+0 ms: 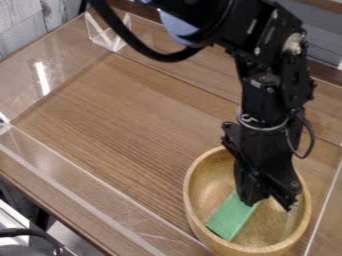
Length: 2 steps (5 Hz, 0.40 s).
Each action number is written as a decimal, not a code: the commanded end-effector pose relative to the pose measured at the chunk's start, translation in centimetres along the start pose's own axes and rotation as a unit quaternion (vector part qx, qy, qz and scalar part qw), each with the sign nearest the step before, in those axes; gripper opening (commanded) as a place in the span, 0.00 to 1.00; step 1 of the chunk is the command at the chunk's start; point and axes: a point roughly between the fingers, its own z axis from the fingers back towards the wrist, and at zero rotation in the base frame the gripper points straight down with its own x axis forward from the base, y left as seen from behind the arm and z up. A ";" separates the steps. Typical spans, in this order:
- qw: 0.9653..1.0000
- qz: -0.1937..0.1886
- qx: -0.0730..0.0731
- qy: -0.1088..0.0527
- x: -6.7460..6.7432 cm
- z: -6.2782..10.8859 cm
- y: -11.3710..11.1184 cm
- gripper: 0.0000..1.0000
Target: Put the green block in the brown bowl
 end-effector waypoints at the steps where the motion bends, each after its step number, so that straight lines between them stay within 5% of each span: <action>1: 1.000 0.009 0.006 -0.026 0.5 1.7 0.4 0.00; 2: 0.999 0.015 0.007 -0.030 0.5 1.9 0.6 0.00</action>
